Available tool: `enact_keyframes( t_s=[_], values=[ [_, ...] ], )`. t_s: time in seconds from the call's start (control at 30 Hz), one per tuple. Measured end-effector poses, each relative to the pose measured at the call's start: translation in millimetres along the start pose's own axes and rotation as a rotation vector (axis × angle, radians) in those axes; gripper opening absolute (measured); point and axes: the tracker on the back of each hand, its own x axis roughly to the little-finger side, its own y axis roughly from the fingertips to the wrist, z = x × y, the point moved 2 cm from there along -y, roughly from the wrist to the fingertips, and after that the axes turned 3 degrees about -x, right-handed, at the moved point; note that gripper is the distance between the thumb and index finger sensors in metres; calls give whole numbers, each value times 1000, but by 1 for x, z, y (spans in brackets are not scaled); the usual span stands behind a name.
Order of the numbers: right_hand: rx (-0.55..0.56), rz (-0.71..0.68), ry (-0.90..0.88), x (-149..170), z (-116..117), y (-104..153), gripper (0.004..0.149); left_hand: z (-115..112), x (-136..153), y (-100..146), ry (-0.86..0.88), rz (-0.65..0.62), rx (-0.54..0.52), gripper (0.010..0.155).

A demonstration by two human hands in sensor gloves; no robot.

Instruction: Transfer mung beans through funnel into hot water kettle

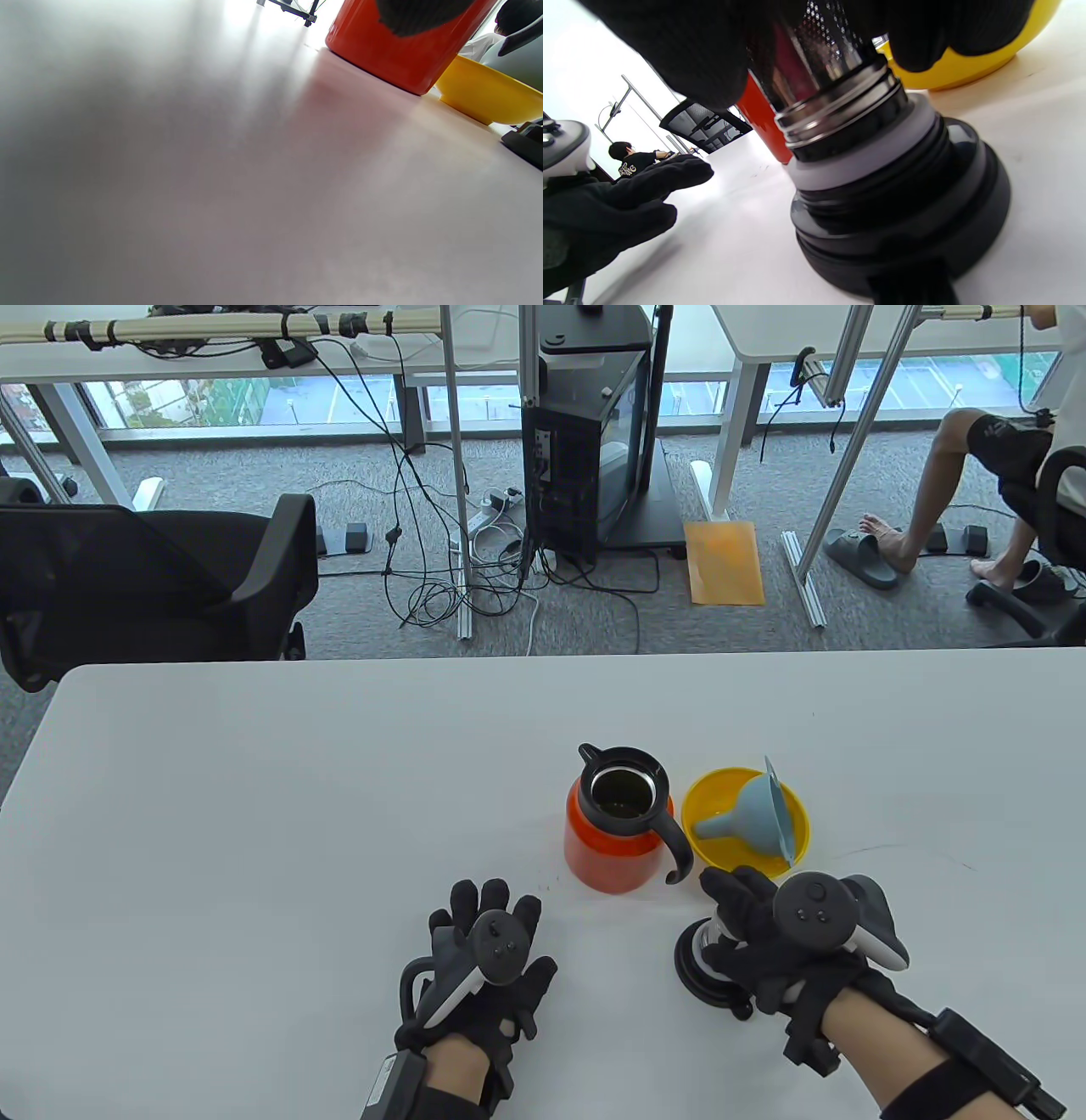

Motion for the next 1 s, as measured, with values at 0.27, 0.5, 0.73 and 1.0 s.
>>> enact_keyframes(
  t_s=[0.27, 0.5, 0.73, 1.0],
  values=[
    [107, 6, -162, 10, -10, 4, 84, 0, -6, 2, 36, -7, 17, 78],
    [228, -45, -438, 16, -40, 22, 83, 19, -39, 10, 122, -122, 38, 83],
    [214, -176, -704, 6, -46, 24, 82, 26, -90, 22, 388, -371, 145, 103],
    [192, -270, -913, -9, -36, 15, 82, 24, -116, 28, 703, -553, 223, 119]
  ],
)
